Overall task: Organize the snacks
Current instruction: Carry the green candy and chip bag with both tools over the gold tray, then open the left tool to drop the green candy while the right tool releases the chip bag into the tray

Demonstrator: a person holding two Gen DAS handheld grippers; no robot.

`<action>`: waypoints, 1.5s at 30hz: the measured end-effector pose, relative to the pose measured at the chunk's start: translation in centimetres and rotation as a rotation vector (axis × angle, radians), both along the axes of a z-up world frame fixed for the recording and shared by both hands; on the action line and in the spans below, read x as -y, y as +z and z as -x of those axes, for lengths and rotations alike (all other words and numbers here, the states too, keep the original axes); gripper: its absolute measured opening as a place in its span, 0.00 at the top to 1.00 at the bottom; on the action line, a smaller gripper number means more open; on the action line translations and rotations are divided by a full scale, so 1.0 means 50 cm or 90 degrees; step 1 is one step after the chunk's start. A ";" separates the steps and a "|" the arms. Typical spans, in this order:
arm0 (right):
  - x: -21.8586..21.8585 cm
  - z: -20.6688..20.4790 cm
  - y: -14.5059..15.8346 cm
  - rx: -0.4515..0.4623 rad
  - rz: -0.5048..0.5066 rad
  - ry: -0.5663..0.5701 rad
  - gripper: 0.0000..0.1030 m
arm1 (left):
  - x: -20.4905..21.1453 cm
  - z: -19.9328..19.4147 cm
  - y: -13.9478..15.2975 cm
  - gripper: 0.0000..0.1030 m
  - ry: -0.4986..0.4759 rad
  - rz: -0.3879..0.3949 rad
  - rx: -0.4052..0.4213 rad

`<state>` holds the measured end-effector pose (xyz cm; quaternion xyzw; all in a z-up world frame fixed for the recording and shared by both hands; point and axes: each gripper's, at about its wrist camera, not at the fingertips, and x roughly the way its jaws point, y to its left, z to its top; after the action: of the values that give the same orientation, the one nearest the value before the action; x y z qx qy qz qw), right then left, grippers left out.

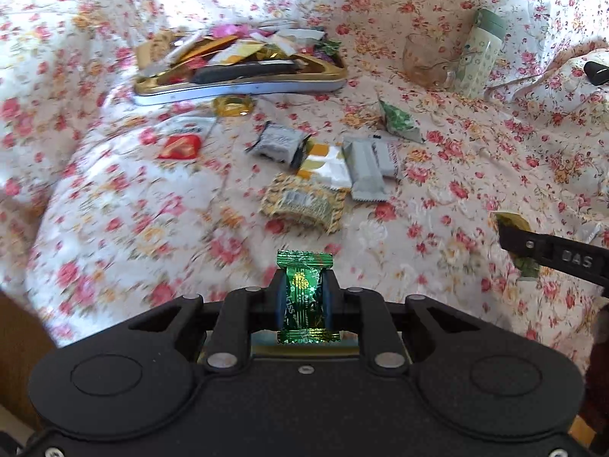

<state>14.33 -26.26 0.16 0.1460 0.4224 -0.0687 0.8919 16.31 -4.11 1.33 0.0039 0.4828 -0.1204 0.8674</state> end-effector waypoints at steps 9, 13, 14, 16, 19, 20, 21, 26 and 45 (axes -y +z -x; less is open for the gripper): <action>-0.062 0.134 0.032 0.016 -0.005 0.037 0.61 | -0.037 0.103 -0.010 0.76 0.014 -0.019 -0.005; -0.095 0.184 0.031 0.017 -0.014 0.051 0.61 | -0.051 0.134 -0.028 0.76 0.029 -0.030 -0.017; -0.103 0.195 0.029 0.016 -0.014 0.054 0.61 | -0.054 0.141 -0.033 0.76 0.032 -0.029 -0.021; -0.118 0.215 0.027 0.016 -0.016 0.060 0.61 | -0.062 0.154 -0.041 0.76 0.037 -0.027 -0.029; -0.136 0.241 0.024 0.017 -0.016 0.067 0.61 | -0.067 0.175 -0.046 0.76 0.046 -0.031 -0.025; -0.144 0.250 0.022 0.017 -0.014 0.069 0.61 | -0.069 0.181 -0.046 0.76 0.048 -0.030 -0.025; -0.150 0.257 0.021 0.017 -0.012 0.070 0.61 | -0.070 0.187 -0.045 0.76 0.049 -0.028 -0.025; -0.174 0.295 0.023 0.027 -0.004 0.081 0.61 | -0.068 0.217 -0.034 0.76 0.054 -0.028 -0.005; -0.205 0.363 0.030 0.039 0.011 0.101 0.61 | -0.067 0.285 -0.020 0.68 0.066 -0.034 0.035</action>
<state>-3.81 -16.03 1.65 0.1064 0.4046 0.0028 0.9083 2.07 -0.77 0.31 0.0054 0.4614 -0.0626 0.8850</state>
